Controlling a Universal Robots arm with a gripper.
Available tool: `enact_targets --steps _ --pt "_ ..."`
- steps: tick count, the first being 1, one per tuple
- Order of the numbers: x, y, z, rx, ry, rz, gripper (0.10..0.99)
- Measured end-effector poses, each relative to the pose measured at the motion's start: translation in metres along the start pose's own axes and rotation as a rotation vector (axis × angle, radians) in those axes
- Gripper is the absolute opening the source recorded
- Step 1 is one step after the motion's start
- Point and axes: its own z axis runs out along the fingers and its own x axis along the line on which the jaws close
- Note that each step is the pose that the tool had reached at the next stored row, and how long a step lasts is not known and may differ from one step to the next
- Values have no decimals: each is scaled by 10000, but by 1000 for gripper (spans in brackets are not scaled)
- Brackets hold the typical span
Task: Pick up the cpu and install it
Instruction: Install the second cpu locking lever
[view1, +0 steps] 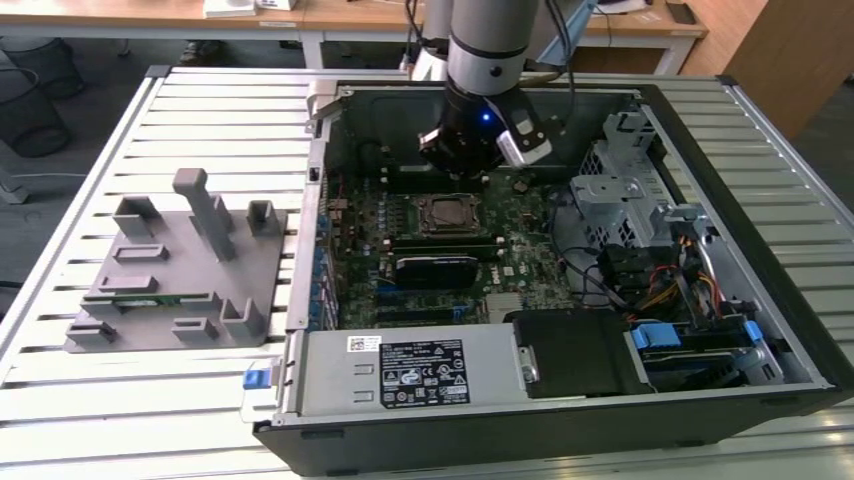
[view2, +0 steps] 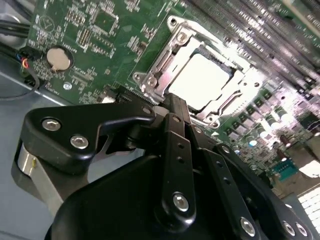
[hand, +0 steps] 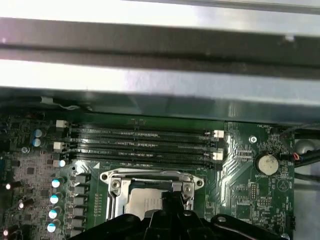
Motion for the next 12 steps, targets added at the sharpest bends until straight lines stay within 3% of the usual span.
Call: enact_targets --steps 1,4,7,12 --pt "4 -76 -6 1 1 1 106" --pt "7 -143 -11 0 0 1 106" --pt "8 -159 -25 4 2 2 106" --pt "7 -152 -145 1 0 1 106"
